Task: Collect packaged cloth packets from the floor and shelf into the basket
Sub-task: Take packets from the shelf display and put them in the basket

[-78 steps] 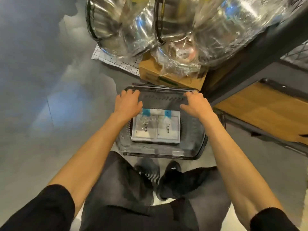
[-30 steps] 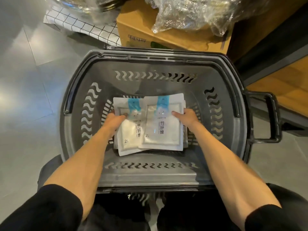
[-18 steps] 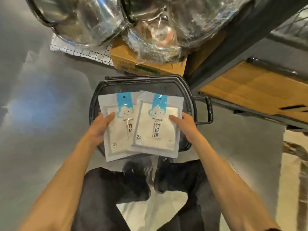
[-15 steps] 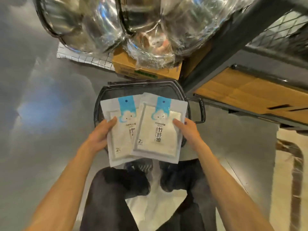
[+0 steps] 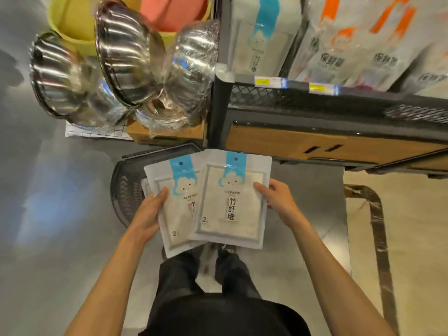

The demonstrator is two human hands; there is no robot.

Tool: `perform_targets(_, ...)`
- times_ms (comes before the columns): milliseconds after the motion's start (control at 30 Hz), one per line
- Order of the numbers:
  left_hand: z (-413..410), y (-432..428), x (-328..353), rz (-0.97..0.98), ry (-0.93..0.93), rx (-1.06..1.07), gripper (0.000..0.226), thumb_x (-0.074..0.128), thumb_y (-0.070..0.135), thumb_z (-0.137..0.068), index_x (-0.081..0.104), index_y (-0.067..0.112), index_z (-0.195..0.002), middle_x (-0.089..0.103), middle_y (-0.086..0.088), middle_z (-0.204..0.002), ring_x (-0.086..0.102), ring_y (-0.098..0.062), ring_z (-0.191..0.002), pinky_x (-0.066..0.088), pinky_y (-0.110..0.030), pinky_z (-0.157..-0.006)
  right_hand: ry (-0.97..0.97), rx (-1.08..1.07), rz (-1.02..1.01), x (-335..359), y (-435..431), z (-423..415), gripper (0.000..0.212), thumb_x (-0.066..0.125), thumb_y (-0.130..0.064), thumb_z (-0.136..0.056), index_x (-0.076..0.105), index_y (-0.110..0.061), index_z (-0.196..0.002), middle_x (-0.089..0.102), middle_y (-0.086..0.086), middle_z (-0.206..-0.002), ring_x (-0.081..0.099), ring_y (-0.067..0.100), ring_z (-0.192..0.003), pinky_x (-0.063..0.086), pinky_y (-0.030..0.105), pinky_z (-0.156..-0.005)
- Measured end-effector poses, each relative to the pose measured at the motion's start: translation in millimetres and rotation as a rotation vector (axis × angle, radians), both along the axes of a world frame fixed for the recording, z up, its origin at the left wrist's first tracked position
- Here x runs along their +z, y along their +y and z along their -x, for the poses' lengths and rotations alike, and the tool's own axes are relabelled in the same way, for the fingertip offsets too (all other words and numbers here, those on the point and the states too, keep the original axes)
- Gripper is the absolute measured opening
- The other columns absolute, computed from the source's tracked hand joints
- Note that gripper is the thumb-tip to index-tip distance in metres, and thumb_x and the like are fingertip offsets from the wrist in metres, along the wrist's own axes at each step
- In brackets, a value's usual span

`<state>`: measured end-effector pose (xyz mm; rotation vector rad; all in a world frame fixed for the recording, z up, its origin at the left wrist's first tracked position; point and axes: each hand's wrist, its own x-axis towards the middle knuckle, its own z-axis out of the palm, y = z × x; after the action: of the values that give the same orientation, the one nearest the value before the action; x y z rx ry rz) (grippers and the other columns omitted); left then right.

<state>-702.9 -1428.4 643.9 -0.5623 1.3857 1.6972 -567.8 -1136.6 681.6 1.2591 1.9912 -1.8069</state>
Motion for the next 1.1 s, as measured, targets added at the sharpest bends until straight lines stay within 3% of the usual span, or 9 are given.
perform_targets(133, -27.8, 50.8, 20.9, 0.059, 0.122, -0.047, 0.023, 0.051, 0.021, -0.104, 0.065, 0.014, -0.121, 0.074, -0.010, -0.116, 0.072, -0.025, -0.105, 0.062, -0.038, -0.081, 0.067, -0.057, -0.001, 21.8, 41.6, -29.1, 0.009, 0.065, -0.021, -0.095, 0.073, -0.021, -0.100, 0.077, -0.007, -0.092, 0.073, 0.010, -0.084, 0.054, 0.025, -0.066)
perform_targets(300, -37.9, 90.0, 36.2, 0.074, 0.125, -0.118, 0.031, 0.053, 0.028, -0.102, 0.062, 0.014, -0.128, 0.072, -0.014, -0.120, 0.069, -0.034, -0.111, 0.052, -0.056, -0.097, 0.090, -0.081, 0.013, 36.1, 76.9, -53.6, 0.013, 0.066, -0.024, -0.095, 0.073, -0.018, -0.105, 0.077, -0.005, -0.097, 0.074, 0.013, -0.089, 0.056, 0.030, -0.073)
perform_targets(467, -34.8, 121.6, 58.7, 0.072, 0.205, -0.181, 0.032, 0.054, 0.035, -0.101, 0.064, 0.015, -0.124, 0.075, -0.010, -0.114, 0.072, -0.029, -0.106, 0.055, -0.052, -0.092, 0.128, -0.057, 0.003, 54.0, 104.8, -58.5, 0.012, 0.068, -0.021, -0.093, 0.072, -0.019, -0.105, 0.077, -0.009, -0.096, 0.074, 0.008, -0.088, 0.057, 0.021, -0.064)
perform_targets(667, -16.5, 152.1, 77.2, 0.084, 0.298, -0.153, 0.025, 0.053, 0.028, -0.103, 0.067, 0.012, -0.116, 0.077, -0.008, -0.105, 0.075, -0.023, -0.097, 0.061, -0.035, -0.074, 0.149, 0.023, -0.046, 68.2, 139.7, -42.3, 0.016, 0.072, -0.024, -0.089, 0.072, -0.019, -0.105, 0.077, -0.008, -0.096, 0.074, 0.010, -0.089, 0.060, 0.033, -0.076)
perform_targets(833, 11.1, 175.9, 83.8, 0.065, 0.330, -0.110, 0.028, 0.052, 0.030, -0.103, 0.067, 0.012, -0.118, 0.076, -0.010, -0.110, 0.073, -0.025, -0.102, 0.057, -0.044, -0.090, 0.190, 0.030, -0.121, 74.0, 165.8, -10.1, 0.014, 0.074, -0.022, -0.089, 0.074, -0.016, -0.101, 0.078, -0.001, -0.094, 0.075, 0.018, -0.088, 0.061, 0.043, -0.078)
perform_targets(933, 34.9, 187.2, 82.5, 0.025, 0.337, -0.111, 0.034, 0.056, 0.032, -0.100, 0.066, 0.008, -0.122, 0.074, -0.014, -0.115, 0.070, -0.030, -0.109, 0.051, -0.053, -0.101, 0.190, 0.106, -0.187, 79.7, 181.4, 17.1, 0.017, 0.074, -0.025, -0.089, 0.074, -0.019, -0.104, 0.077, -0.007, -0.095, 0.074, 0.011, -0.089, 0.061, 0.036, -0.077)
perform_targets(1100, 75.8, 201.2, 87.5, -0.023, 0.376, -0.039, 0.055, 0.074, 0.050, -0.084, 0.067, 0.008, -0.120, 0.074, -0.015, -0.112, 0.071, -0.032, -0.106, 0.053, -0.051, -0.096, 0.199, 0.106, -0.191, 95.2, 200.1, 73.2, 0.016, 0.074, -0.018, -0.088, 0.074, -0.016, -0.104, 0.078, -0.005, -0.090, 0.073, 0.005, -0.082, 0.053, 0.016, -0.063)
